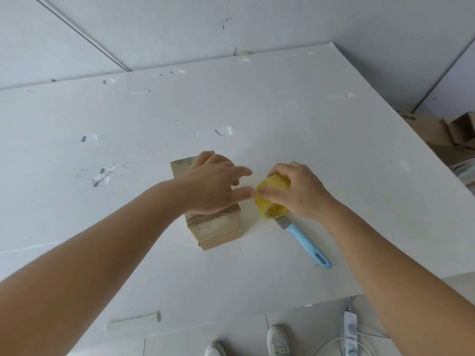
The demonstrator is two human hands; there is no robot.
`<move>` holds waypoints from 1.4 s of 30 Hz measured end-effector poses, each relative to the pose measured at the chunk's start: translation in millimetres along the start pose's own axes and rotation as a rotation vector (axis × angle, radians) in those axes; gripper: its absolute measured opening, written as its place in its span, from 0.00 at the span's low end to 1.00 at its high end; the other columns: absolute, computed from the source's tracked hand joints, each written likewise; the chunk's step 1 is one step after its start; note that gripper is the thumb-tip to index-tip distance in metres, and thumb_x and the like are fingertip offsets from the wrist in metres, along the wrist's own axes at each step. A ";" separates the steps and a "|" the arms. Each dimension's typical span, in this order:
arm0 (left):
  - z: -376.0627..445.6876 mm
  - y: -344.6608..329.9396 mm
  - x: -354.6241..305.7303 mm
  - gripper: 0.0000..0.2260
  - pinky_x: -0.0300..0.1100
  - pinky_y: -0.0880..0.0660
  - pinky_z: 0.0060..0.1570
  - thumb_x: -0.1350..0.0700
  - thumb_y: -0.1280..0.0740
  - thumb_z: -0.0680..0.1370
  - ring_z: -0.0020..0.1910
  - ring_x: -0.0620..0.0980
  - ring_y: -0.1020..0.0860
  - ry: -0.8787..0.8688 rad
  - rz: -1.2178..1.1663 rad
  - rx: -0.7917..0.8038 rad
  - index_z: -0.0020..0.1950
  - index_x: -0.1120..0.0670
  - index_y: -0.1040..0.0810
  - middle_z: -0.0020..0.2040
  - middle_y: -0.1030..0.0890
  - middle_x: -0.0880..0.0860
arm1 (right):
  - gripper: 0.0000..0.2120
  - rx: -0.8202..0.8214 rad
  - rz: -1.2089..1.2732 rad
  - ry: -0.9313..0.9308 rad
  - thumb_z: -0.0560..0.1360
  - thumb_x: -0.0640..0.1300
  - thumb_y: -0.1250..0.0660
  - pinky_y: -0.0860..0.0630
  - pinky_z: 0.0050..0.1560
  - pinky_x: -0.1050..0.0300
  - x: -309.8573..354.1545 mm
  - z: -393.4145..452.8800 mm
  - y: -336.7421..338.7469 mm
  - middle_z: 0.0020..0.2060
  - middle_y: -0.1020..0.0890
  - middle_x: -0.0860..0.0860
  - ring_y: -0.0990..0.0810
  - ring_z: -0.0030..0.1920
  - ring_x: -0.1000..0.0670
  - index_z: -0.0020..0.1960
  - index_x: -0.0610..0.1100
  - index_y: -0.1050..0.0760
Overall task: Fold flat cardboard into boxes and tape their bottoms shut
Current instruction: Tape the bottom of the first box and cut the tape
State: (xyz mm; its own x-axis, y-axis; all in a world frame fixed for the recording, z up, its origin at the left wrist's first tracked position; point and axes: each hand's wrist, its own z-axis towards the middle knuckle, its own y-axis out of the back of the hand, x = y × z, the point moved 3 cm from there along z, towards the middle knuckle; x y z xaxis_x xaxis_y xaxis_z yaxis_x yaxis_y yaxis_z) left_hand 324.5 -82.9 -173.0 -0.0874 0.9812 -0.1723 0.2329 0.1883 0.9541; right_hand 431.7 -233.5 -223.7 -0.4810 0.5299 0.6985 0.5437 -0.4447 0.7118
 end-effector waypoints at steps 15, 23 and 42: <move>51.5 3.2 -11.5 0.06 0.41 0.29 0.43 0.48 0.28 0.70 0.35 0.37 0.23 0.093 -0.401 0.265 0.45 0.39 0.18 0.33 0.18 0.44 | 0.27 -0.156 0.095 0.096 0.73 0.59 0.34 0.32 0.57 0.56 9.4 -12.2 19.3 0.57 0.29 0.55 0.33 0.60 0.54 0.68 0.52 0.37; 43.7 2.3 -5.9 0.06 0.39 0.31 0.40 0.50 0.27 0.70 0.31 0.35 0.25 0.111 -0.547 0.129 0.42 0.37 0.17 0.31 0.19 0.41 | 0.50 -0.170 0.236 -0.238 0.66 0.61 0.27 0.38 0.68 0.51 -32.8 -48.5 -11.1 0.70 0.38 0.50 0.40 0.71 0.50 0.77 0.49 0.53; 38.6 0.0 -7.1 0.05 0.32 0.36 0.31 0.50 0.26 0.71 0.28 0.30 0.27 0.149 -0.555 0.020 0.42 0.38 0.18 0.26 0.22 0.36 | 0.13 -0.029 -0.194 -0.196 0.75 0.47 0.40 0.34 0.31 0.56 -17.9 -94.9 -5.1 0.27 0.27 0.50 0.29 0.31 0.48 0.32 0.46 0.32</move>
State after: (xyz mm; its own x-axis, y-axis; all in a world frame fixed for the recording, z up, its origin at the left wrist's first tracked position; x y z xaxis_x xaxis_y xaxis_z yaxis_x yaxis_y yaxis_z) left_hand 362.5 -88.2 -181.2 -0.3373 0.7185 -0.6083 0.1313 0.6757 0.7254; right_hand 372.3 -309.3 -232.8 -0.4303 0.7353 0.5236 0.4330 -0.3407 0.8345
